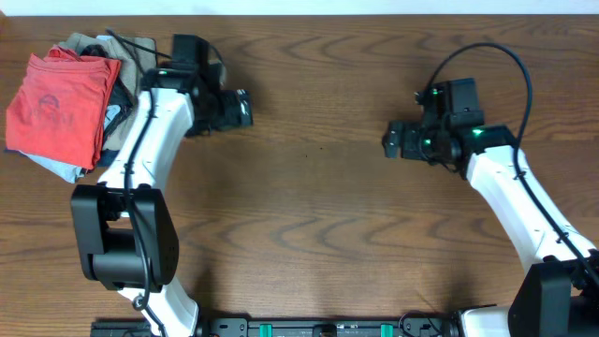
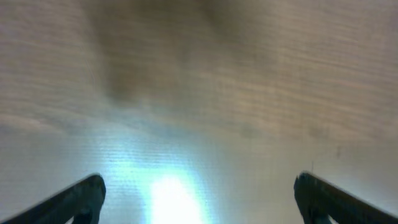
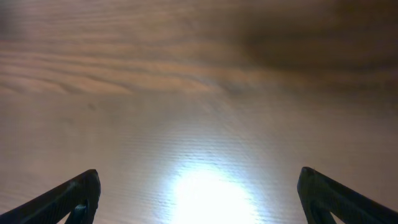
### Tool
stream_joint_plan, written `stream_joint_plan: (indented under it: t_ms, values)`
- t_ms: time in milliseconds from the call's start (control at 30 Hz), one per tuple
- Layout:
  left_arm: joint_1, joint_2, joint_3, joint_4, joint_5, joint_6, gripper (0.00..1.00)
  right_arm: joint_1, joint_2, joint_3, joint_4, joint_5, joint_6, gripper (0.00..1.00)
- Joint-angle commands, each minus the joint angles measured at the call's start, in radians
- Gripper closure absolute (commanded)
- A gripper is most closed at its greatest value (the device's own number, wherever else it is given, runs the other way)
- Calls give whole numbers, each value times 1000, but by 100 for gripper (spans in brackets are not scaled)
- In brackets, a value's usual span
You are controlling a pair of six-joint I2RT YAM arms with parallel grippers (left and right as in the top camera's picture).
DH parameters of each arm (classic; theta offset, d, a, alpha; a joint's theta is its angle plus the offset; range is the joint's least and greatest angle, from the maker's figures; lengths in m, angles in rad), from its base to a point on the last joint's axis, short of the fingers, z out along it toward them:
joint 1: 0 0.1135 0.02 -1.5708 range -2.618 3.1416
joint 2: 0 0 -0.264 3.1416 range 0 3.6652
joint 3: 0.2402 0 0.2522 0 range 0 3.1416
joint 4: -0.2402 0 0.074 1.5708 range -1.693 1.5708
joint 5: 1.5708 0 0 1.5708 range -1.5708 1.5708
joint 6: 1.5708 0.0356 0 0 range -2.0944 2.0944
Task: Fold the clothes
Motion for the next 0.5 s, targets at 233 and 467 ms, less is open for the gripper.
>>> stream_joint_plan:
  t_ms: [233,467]
  values:
    - [-17,5,5,-438,-31,-14,2,-76,-5,3,-299,-44,-42,1]
    - [-36,-56,-59,-488,-32,2,2,-71,-41,-6,-365,-36,-72,1]
